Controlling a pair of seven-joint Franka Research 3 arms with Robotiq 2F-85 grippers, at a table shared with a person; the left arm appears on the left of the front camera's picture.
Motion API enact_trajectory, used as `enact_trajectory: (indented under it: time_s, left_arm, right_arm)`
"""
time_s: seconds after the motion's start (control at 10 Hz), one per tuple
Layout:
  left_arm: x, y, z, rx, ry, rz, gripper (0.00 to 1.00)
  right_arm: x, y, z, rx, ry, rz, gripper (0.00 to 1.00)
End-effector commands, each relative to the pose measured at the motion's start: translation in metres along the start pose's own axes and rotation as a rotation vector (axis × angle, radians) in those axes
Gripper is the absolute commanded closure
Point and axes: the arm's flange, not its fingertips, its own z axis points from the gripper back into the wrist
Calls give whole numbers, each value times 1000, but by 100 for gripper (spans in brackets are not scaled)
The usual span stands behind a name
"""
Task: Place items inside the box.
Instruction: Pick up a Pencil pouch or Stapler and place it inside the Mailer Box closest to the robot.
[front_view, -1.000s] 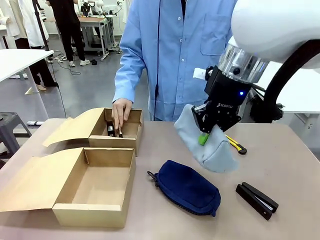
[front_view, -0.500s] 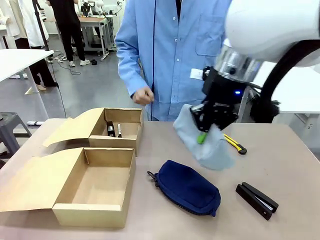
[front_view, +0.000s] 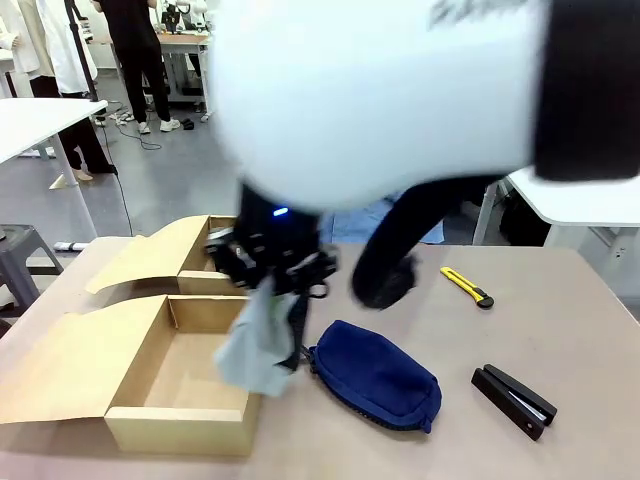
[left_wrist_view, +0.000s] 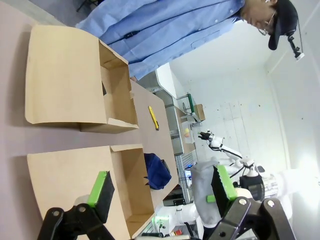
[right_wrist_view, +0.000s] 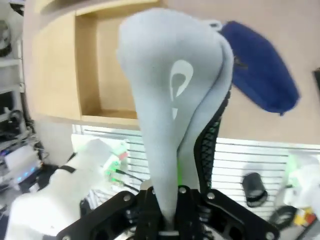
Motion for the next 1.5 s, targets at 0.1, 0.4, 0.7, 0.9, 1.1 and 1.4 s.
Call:
enact_trajectory:
  time_s: [0.1, 0.4, 0.7, 0.9, 1.1, 1.4]
  left_arm:
    - [0, -1, -1, -15, -3, -22, 0]
    - [0, -1, -1, -15, -3, -22, 0]
    - [0, -1, -1, -15, -3, -22, 0]
    - [0, -1, -1, -15, -3, -22, 0]
    - [0, -1, -1, -15, -3, -22, 0]
    - [0, -1, -1, -15, -3, -22, 0]
  right_arm:
    - [24, 77, -44, 97, -54, 142, 96]
    - [41, 117, -89, 104, -25, 135, 96]
    - [47, 131, -135, 5, -25, 99, 96]
    - [48, 131, -159, -50, -18, 97, 96]
    - [55, 122, -185, -81, -5, 93, 96]
    - [67, 110, -210, -69, 44, 140, 96]
